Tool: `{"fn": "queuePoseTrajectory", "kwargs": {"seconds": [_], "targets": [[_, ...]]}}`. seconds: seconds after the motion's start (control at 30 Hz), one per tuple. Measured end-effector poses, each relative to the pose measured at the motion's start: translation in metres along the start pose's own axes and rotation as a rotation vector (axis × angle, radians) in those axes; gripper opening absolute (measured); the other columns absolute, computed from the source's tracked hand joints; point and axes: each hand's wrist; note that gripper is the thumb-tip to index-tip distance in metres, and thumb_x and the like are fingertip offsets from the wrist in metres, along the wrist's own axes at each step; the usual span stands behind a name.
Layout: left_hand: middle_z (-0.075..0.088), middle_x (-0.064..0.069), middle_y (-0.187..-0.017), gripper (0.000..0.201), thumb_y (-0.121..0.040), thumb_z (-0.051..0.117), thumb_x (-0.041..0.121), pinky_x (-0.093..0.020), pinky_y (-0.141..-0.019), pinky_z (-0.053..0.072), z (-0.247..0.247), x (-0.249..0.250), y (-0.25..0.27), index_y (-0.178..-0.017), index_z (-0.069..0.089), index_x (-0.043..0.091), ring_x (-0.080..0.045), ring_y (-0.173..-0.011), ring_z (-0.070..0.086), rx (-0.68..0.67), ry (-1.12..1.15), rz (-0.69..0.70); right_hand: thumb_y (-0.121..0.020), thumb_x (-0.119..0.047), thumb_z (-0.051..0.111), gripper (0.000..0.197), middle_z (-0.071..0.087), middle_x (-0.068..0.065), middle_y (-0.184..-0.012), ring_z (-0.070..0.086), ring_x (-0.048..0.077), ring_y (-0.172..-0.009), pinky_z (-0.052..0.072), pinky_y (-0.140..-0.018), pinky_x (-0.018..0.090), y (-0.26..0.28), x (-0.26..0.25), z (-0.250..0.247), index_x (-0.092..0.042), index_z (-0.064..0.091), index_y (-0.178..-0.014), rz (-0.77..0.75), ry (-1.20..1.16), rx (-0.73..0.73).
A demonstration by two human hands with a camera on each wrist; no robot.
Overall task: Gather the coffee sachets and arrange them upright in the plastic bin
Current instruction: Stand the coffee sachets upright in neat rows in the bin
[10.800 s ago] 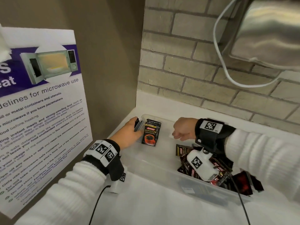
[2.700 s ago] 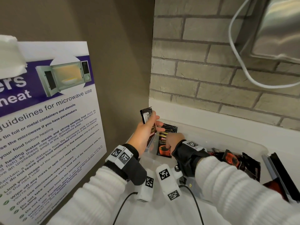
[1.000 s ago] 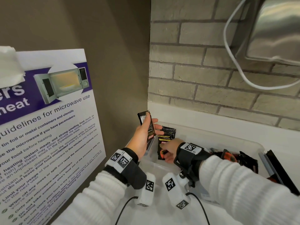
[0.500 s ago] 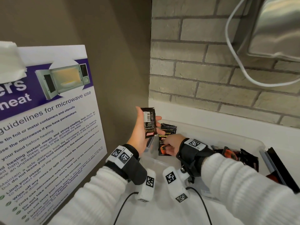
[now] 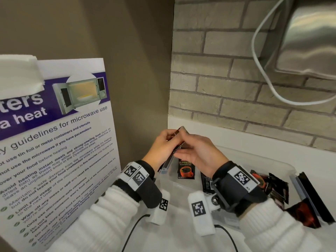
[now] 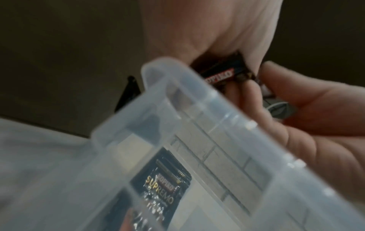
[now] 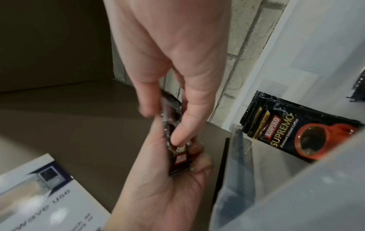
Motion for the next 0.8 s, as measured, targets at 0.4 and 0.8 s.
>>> {"fn": "queuePoseTrajectory", "kwargs": {"seconds": [0.4,0.8], "targets": [[0.043,0.005,-0.074,0.069,-0.064,0.039,0.08,-0.018,-0.044,0.015,-0.034,0.0,-0.002,-0.106,0.049,0.025,-0.004,-0.051,0.03,0.022,0.63,-0.214,-0.085,0.009,0.054,0.024,0.062,0.012,-0.091,0.058,0.018,-0.068,0.054,-0.057,0.022,-0.009,0.019,-0.012,-0.006,0.054,-0.104,-0.023,-0.274,0.183],[0.049,0.005,-0.068,0.081,-0.087,0.017,0.071,-0.019,-0.044,0.032,-0.037,-0.01,-0.014,-0.121,0.058,0.01,-0.006,-0.053,0.041,-0.036,0.716,-0.231,-0.082,-0.003,0.065,0.013,0.067,0.006,-0.088,0.061,0.015,-0.073,0.043,-0.058,0.023,-0.028,0.027,-0.004,-0.012,0.059,-0.09,-0.077,-0.213,0.3]]}}
Point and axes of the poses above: each hand's wrist, its own y-axis away from the middle knuckle, its own z-axis out of the palm, x = y × z
